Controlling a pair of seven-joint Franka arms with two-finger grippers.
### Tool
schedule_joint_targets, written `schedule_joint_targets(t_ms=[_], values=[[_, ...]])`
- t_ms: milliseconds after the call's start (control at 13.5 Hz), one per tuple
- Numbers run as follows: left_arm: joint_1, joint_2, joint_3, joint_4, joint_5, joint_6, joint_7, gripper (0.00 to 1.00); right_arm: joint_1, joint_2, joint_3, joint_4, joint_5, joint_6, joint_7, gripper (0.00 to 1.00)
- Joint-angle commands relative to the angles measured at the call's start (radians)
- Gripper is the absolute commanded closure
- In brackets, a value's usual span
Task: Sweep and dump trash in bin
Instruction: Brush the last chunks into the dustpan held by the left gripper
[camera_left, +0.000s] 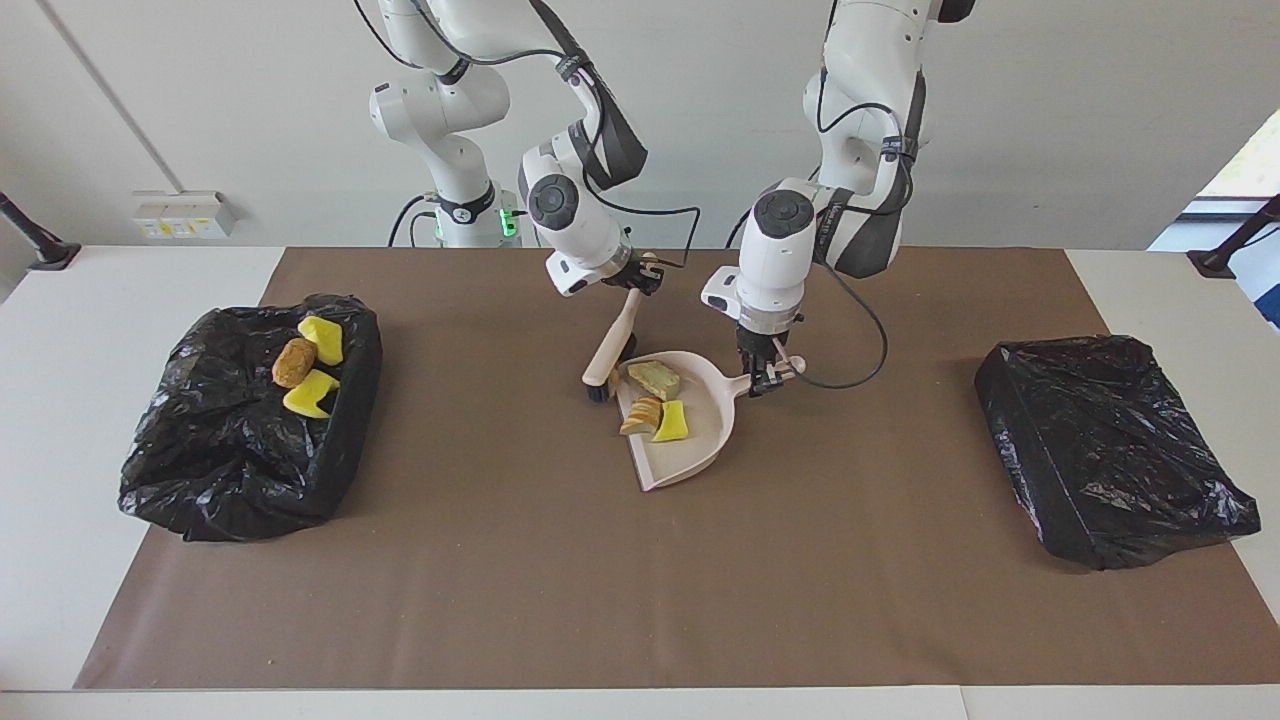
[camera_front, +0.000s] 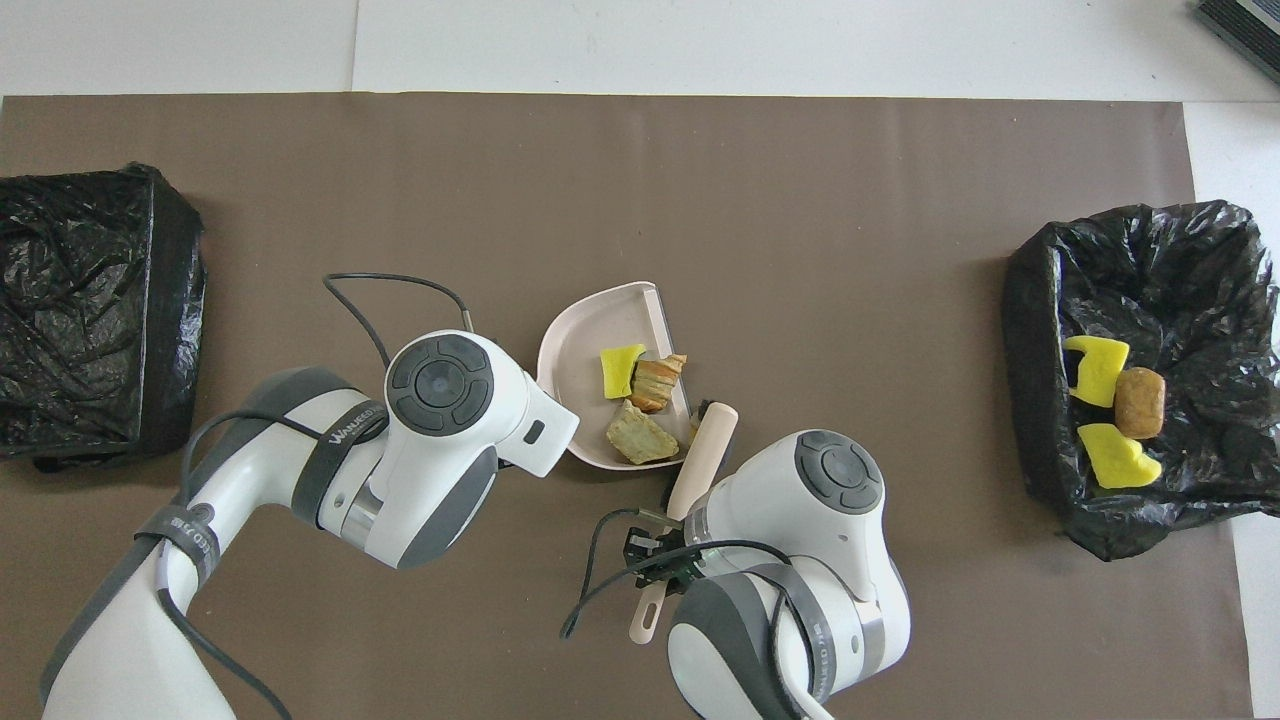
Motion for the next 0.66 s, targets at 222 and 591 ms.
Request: schedule_joint_targets(t_ms=[222, 591], values=[[-0.019, -0.034, 0.011, -0.070, 0.010, 0.038, 0.008, 1.00, -0.030, 0.025, -0.010, 0.188, 0.024, -0.202, 0.037, 1.00], [-0.019, -0.034, 0.011, -0.069, 0.010, 0.041, 0.007, 1.00, -0.137, 0.012, -0.004, 0.299, -0.182, -0.421, 0.029, 1.00]])
